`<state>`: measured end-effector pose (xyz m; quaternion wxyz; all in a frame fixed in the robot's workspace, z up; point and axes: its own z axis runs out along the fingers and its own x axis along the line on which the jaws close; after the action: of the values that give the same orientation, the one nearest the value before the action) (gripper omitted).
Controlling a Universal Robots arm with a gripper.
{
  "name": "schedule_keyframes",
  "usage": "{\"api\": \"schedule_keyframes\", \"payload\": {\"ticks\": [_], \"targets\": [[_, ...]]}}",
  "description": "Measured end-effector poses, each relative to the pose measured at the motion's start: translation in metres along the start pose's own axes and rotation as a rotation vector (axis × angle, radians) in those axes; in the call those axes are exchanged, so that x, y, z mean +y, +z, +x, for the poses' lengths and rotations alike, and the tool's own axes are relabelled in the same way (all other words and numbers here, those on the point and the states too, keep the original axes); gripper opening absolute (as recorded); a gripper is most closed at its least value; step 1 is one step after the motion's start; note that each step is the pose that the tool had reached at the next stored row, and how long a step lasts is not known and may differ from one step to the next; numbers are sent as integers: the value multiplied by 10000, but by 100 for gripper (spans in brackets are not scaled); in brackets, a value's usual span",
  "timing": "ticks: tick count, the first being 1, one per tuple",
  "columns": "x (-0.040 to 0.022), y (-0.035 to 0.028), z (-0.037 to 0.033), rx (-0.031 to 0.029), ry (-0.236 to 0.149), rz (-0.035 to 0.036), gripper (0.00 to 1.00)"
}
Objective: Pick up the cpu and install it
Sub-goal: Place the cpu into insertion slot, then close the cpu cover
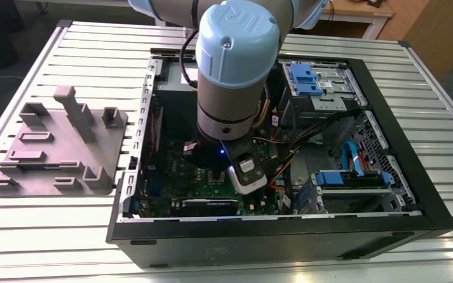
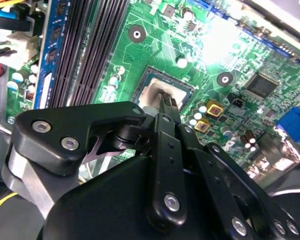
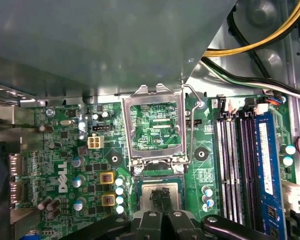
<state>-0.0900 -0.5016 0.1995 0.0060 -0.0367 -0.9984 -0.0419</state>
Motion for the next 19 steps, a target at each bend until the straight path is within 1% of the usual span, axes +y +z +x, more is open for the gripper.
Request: {"api": "schedule_keyframes", "payload": {"ticks": [5,9,10,16,18,19], "targets": [[7,-90,2,1,1,2,10],[15,-188,3,1,1,3,10],[17,-203,3,0,1,2,10],[17,-207,3,0,1,1,10],[19,-229,4,0,1,2,10],[19,-229,4,0,2,1,10]]}}
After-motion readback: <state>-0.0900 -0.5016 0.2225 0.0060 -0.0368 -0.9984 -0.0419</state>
